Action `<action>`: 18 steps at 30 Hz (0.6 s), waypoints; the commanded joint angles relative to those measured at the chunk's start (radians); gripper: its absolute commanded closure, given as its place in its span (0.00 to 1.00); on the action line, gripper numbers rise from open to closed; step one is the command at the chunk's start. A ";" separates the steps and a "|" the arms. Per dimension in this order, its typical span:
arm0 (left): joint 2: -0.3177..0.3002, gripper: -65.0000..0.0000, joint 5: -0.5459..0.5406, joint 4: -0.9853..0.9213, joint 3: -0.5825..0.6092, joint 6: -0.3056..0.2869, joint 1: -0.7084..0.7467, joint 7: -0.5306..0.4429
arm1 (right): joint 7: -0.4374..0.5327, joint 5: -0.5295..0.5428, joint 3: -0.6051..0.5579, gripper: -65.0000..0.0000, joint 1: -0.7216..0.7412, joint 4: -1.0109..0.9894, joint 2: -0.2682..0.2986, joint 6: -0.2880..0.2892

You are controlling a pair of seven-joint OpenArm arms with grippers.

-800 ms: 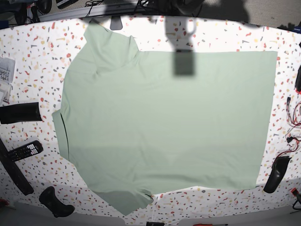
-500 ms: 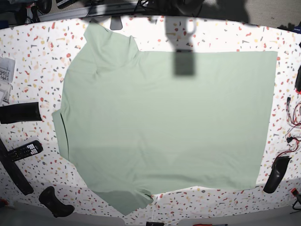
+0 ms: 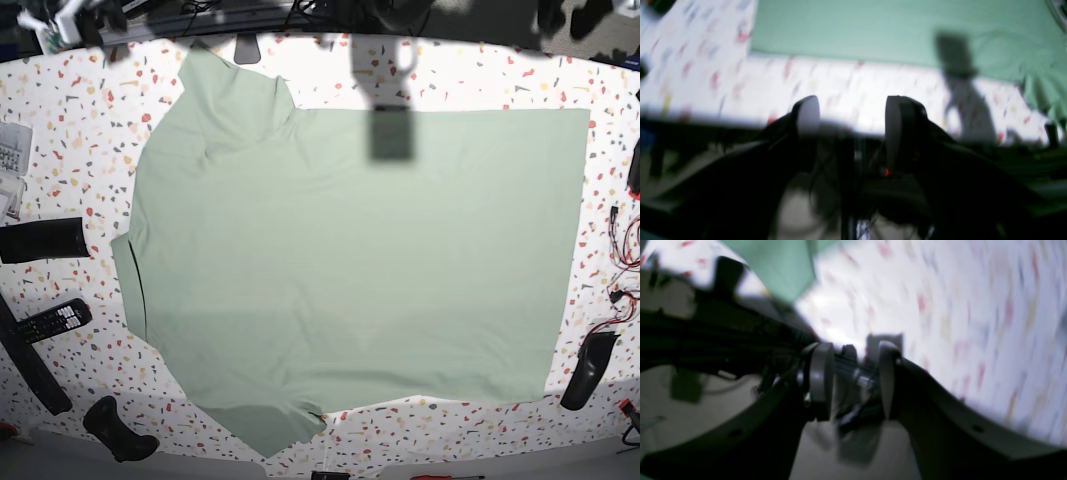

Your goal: Fold the T-shirt properly

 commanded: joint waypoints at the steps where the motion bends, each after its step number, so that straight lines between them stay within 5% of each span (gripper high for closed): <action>1: -0.006 0.56 -0.011 0.029 -0.006 -0.031 -0.018 0.000 | 0.032 -0.007 0.010 0.66 0.010 0.045 0.020 0.042; 4: -0.005 0.56 -0.015 0.060 -0.004 -0.076 -0.121 0.089 | -0.004 -0.070 0.010 0.66 0.074 0.132 0.040 0.108; 10: -0.006 0.56 0.022 0.090 -0.004 -0.078 -0.258 0.174 | -0.052 -0.097 0.010 0.66 0.148 0.246 0.053 0.113; 18: -0.049 0.56 0.520 0.090 0.007 -0.077 -0.426 0.172 | -0.069 -0.213 0.010 0.66 0.156 0.253 0.053 0.128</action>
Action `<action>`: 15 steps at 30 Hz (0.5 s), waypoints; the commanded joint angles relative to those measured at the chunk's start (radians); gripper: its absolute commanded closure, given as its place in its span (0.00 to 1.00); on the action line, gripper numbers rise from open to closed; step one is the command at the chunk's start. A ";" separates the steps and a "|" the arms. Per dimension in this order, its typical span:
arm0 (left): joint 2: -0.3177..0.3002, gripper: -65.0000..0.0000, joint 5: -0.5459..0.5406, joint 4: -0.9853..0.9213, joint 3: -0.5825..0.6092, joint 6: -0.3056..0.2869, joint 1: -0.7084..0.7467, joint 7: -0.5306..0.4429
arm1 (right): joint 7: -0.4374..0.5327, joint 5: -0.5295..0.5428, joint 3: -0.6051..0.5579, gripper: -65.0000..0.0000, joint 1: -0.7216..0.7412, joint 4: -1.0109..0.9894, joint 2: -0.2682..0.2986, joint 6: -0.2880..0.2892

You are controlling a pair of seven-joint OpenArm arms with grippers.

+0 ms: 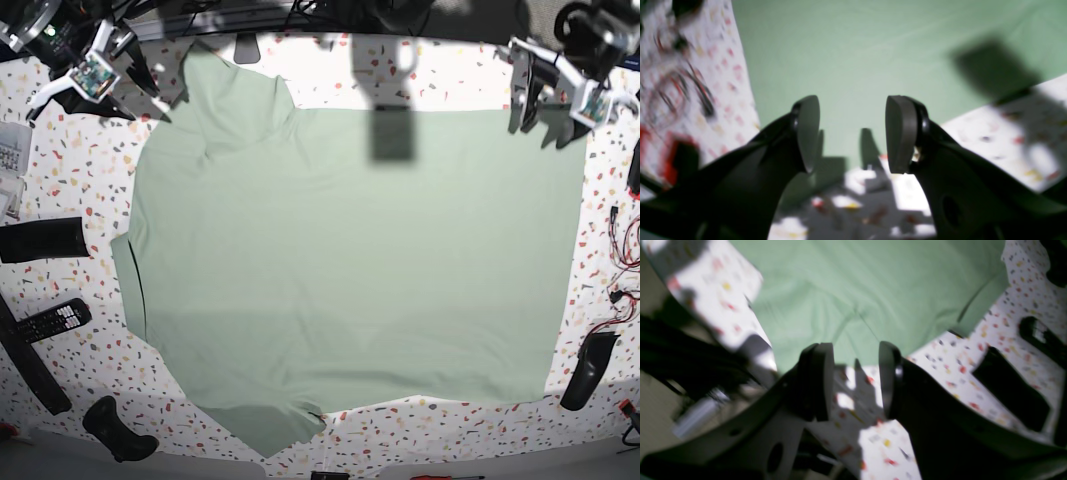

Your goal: Fold the T-shirt properly

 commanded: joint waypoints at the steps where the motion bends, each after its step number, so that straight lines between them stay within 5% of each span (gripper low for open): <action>1: -0.039 0.56 0.021 0.017 0.003 0.009 -0.006 -0.027 | 0.019 -0.005 0.008 0.66 -0.006 0.016 0.008 0.002; 10: -0.354 0.56 0.321 0.008 0.225 0.049 0.019 -0.164 | 0.019 -0.023 0.008 0.66 -0.007 0.016 0.008 0.002; 12: -0.380 0.56 0.434 0.002 0.283 0.143 0.003 -0.202 | 0.013 -0.023 0.008 0.66 -0.007 0.016 0.008 0.002; 15: -0.298 0.56 0.499 0.002 0.299 0.241 -0.035 -0.118 | 0.013 -0.023 0.008 0.66 -0.006 0.016 0.005 0.002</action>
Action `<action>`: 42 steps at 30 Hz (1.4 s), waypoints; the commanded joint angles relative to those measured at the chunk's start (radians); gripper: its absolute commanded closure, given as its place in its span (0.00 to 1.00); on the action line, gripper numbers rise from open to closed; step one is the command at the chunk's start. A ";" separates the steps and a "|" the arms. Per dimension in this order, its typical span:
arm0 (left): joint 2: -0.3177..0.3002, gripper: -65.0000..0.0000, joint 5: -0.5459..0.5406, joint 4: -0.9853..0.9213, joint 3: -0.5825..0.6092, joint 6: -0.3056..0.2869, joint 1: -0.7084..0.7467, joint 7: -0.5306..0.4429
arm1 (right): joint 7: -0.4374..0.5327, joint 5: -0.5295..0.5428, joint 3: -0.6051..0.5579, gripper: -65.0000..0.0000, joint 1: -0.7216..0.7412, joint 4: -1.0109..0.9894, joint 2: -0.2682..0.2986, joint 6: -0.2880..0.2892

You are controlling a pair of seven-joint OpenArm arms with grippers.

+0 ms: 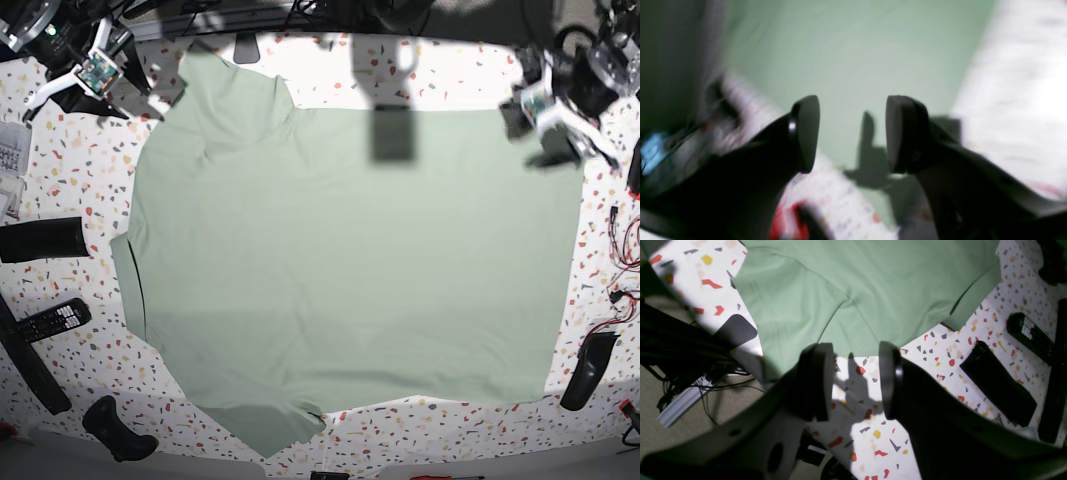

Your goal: Fold the T-shirt properly

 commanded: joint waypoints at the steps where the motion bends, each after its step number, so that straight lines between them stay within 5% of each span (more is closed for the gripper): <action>1: 0.016 0.56 -0.007 0.013 -0.003 0.019 0.001 -0.011 | 0.020 0.007 0.008 0.66 -0.006 0.016 0.008 -0.001; 5: 0.047 0.56 -0.006 0.013 -0.003 0.010 0.021 -0.019 | 0.019 0.006 0.008 0.66 -0.006 0.016 0.003 -0.001; 12: -0.109 0.57 -0.012 0.006 -0.003 -0.019 0.056 -0.007 | 0.019 0.007 0.008 0.66 -0.006 0.016 0.003 0.000; 20: -0.120 0.57 -0.119 -0.103 -0.003 -0.019 0.055 -0.009 | 0.019 0.008 0.008 0.66 -0.006 0.016 0.003 0.000; 24: -0.165 0.57 -0.077 -0.260 -0.003 -0.017 0.054 -0.127 | 0.019 0.014 0.008 0.66 0.008 0.016 0.003 0.000; 28: -0.185 0.57 0.128 -0.383 -0.003 0.106 0.054 -0.375 | 0.018 0.073 0.008 0.66 0.055 0.016 0.003 0.000; 31: -0.186 0.57 0.200 -0.406 -0.003 0.208 0.054 -0.412 | 0.007 0.163 0.008 0.66 0.080 0.016 0.003 0.004; 35: -0.186 0.57 0.264 -0.407 -0.003 0.210 0.051 -0.412 | -0.029 0.191 0.008 0.66 0.091 0.016 0.003 0.056; 42: -0.178 0.66 0.285 -0.457 -0.003 0.210 0.026 -0.412 | -0.026 0.186 -0.039 0.66 0.092 0.006 0.021 0.062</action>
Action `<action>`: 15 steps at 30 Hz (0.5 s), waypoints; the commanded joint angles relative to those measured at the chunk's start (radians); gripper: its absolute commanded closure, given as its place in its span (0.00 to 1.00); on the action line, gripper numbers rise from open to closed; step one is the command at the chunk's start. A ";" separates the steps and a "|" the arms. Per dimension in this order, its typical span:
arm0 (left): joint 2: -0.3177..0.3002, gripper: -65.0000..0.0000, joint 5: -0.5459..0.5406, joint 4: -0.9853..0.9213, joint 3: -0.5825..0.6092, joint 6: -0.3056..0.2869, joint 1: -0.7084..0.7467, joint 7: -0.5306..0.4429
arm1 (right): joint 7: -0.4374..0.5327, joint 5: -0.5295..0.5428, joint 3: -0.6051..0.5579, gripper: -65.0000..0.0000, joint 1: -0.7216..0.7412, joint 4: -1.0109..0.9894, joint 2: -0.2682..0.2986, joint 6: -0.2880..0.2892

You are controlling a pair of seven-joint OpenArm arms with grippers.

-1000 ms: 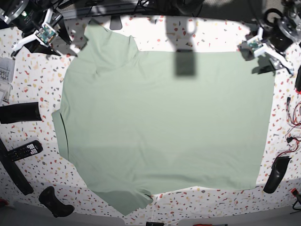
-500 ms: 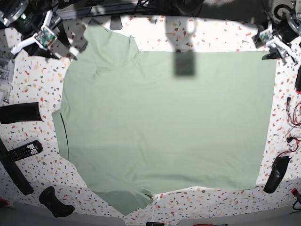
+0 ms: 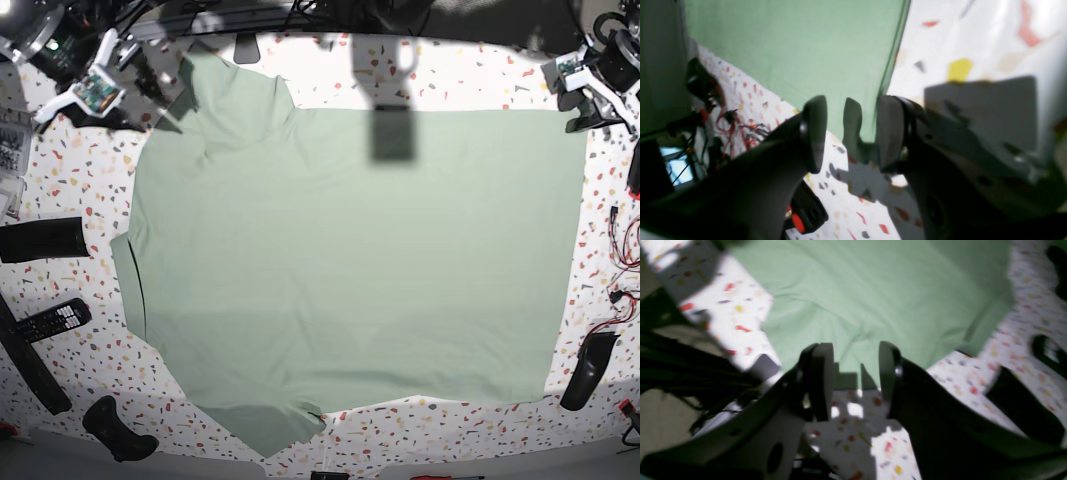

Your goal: Fold the T-shirt properly

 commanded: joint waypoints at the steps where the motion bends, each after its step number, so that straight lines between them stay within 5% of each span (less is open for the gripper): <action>1: -0.013 0.66 0.006 -0.009 -0.008 0.006 -0.002 0.011 | 0.025 -0.002 -0.013 0.66 -0.005 0.006 0.017 0.005; 9: -0.012 1.00 0.005 -0.042 -0.008 0.006 0.002 0.010 | 0.069 -0.240 -0.239 0.66 0.004 0.003 0.020 0.005; 15: -0.007 1.00 -0.003 -0.042 -0.008 0.006 0.005 -0.006 | 0.064 -0.364 -0.418 0.47 0.060 0.003 0.020 0.005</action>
